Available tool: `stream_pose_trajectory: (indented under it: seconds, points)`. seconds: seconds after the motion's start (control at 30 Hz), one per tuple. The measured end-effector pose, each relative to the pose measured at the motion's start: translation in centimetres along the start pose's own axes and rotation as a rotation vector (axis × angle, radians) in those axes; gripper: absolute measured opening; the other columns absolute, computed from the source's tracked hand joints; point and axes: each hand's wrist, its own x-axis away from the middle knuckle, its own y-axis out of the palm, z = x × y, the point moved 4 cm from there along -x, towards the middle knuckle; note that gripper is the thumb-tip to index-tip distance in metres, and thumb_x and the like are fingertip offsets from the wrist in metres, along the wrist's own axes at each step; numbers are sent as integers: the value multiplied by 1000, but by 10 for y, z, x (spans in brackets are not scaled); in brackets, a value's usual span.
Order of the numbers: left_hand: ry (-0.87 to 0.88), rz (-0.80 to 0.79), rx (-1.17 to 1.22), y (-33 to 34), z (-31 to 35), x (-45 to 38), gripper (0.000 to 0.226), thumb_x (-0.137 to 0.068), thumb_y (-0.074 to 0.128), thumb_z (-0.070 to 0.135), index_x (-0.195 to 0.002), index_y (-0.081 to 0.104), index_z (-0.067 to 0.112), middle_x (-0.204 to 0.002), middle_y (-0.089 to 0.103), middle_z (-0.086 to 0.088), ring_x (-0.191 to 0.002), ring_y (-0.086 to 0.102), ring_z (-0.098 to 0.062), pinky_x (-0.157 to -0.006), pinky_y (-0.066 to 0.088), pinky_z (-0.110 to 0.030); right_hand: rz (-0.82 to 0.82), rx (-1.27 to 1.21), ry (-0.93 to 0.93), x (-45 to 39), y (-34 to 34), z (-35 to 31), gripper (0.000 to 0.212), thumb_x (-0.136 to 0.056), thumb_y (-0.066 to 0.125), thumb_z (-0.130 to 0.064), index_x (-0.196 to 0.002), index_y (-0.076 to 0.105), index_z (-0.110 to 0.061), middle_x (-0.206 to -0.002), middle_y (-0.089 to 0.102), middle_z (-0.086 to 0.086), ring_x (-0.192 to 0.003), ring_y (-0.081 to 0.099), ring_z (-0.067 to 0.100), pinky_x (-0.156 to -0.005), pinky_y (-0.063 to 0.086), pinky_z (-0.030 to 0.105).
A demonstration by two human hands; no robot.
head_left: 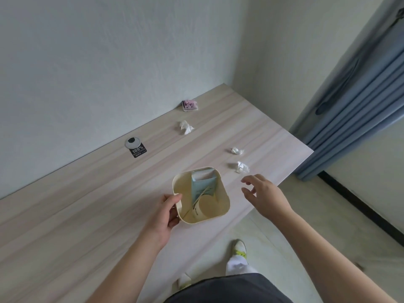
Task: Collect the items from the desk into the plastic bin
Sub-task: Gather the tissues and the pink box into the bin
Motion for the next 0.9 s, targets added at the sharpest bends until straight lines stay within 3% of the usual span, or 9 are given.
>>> stream_pose_trajectory:
  seconds: [0.1,0.23,0.3,0.4,0.47,0.7,0.9]
  points:
    - [-12,44,-11,26,-1,-9,16,-84,67,24,-79,53,21,-69,62,-1,-62,58,-16,-63,41,-32,-29,-15,0,-18,-5,27,27,-93,58,-30,-120,60,-26,-113,60,-7,-85,62,10,-66,40,24]
    - [15,149,10,59,0,-22,12,-85,66,22,-82,55,20,-71,68,0,-68,62,-15,-68,44,-32,-46,77,-43,-55,-20,66,40,-94,56,-32,-133,53,-23,-125,58,2,-110,55,24,-92,40,34]
    - [37,187,35,74,4,-28,11,-85,65,22,-84,55,19,-68,68,1,-63,62,-12,-65,44,-30,-88,80,-33,-75,-22,83,44,-95,55,-32,-138,49,-23,-131,54,3,-114,52,26,-97,39,36]
    - [88,201,73,97,12,-33,14,-88,60,19,-81,48,17,-49,55,10,-40,47,-3,-41,33,-19,-203,69,-58,-100,-14,95,47,-95,54,-31,-140,45,-24,-134,50,4,-114,53,27,-96,41,37]
    - [113,224,74,108,15,-33,15,-89,58,18,-79,47,17,-45,51,12,-36,42,-2,-34,29,-17,-274,74,-94,-113,-4,98,48,-94,55,-31,-141,44,-26,-135,49,4,-112,54,27,-94,43,37]
    - [129,356,90,117,6,-24,18,-83,65,23,-85,51,13,-50,56,8,-40,47,-4,-37,28,-19,-477,168,-150,-149,45,110,66,-89,59,-22,-147,28,-27,-145,31,9,-113,53,35,-84,45,36]
    - [121,409,167,109,-2,-13,15,-90,59,19,-83,50,10,-46,52,9,-39,49,-4,-39,36,-19,-506,324,-171,-165,73,114,59,-88,54,-10,-142,34,-22,-141,30,9,-111,46,32,-87,47,37]
